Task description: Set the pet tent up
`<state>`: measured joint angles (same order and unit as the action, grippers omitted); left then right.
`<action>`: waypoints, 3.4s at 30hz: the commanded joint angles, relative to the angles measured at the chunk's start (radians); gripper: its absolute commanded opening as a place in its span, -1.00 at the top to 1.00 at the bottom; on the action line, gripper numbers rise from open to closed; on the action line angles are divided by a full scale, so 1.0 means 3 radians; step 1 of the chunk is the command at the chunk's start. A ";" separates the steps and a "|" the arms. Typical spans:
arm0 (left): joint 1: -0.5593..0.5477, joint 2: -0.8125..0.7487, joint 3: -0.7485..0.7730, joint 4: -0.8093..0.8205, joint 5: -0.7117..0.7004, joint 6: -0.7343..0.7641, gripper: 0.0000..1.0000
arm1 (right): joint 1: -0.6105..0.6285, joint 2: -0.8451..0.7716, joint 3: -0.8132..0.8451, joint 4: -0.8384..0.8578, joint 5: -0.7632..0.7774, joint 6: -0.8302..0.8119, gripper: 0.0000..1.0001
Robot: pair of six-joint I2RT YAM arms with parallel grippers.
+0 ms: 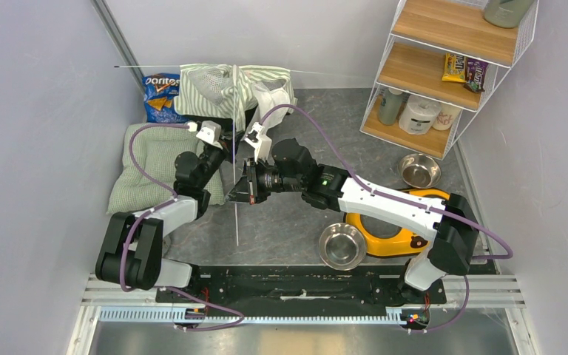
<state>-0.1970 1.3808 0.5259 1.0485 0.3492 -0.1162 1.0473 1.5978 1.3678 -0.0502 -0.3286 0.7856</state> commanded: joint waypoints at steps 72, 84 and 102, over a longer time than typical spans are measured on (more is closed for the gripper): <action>0.0002 -0.2176 0.0316 -0.4337 0.0145 -0.0480 0.96 | -0.0879 0.0781 0.0932 0.1605 0.0969 0.0293 1.00; 0.0002 -0.2575 0.0024 -0.4249 0.0441 -0.0454 0.96 | -0.0911 0.0796 0.0936 0.1688 0.1075 0.0263 1.00; 0.0002 -0.2187 0.0517 -0.4142 -0.0028 -0.1625 0.96 | -0.0620 0.0944 0.0773 0.1617 0.1245 -0.0177 1.00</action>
<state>-0.1818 0.7177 0.6514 -0.0795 0.2836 -0.4583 0.8787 1.8626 1.5974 0.3435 -0.1368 0.8246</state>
